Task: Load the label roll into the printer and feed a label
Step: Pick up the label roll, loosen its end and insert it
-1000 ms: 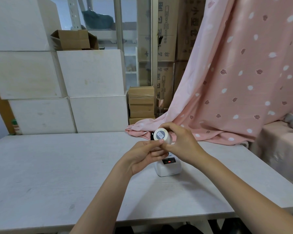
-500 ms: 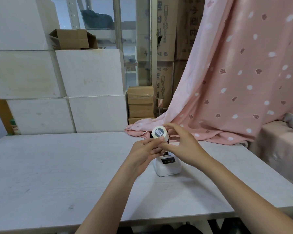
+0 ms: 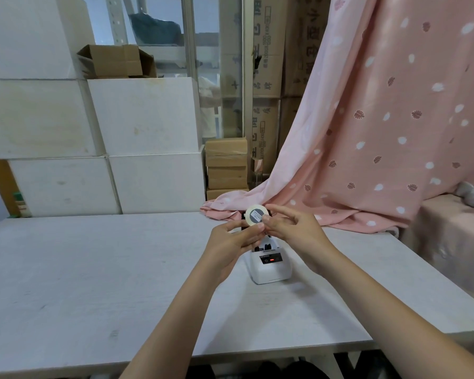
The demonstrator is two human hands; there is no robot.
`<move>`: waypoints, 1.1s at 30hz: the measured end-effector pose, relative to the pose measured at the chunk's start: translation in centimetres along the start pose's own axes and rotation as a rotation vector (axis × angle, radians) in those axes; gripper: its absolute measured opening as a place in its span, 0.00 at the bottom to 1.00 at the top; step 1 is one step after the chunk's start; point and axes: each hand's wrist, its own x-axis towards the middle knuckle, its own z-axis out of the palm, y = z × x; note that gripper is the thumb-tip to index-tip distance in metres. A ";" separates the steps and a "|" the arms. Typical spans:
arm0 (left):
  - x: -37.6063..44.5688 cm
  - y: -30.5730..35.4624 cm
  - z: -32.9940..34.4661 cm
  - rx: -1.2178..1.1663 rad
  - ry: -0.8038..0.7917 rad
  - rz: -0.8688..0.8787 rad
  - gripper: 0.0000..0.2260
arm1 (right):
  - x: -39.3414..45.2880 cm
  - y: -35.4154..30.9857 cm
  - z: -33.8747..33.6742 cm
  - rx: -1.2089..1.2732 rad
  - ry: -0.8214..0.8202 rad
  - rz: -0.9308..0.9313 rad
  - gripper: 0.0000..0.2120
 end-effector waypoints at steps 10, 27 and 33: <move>0.4 -0.7 -0.2 0.020 0.017 0.011 0.15 | -0.2 0.2 0.2 -0.026 0.026 -0.032 0.18; 3.1 -5.8 -5.0 1.265 -0.132 0.179 0.32 | 2.7 -1.2 -1.9 -0.628 0.142 0.030 0.18; 3.9 -6.7 -5.1 1.351 -0.171 0.256 0.21 | 3.3 -4.1 -0.8 -1.012 0.036 0.111 0.26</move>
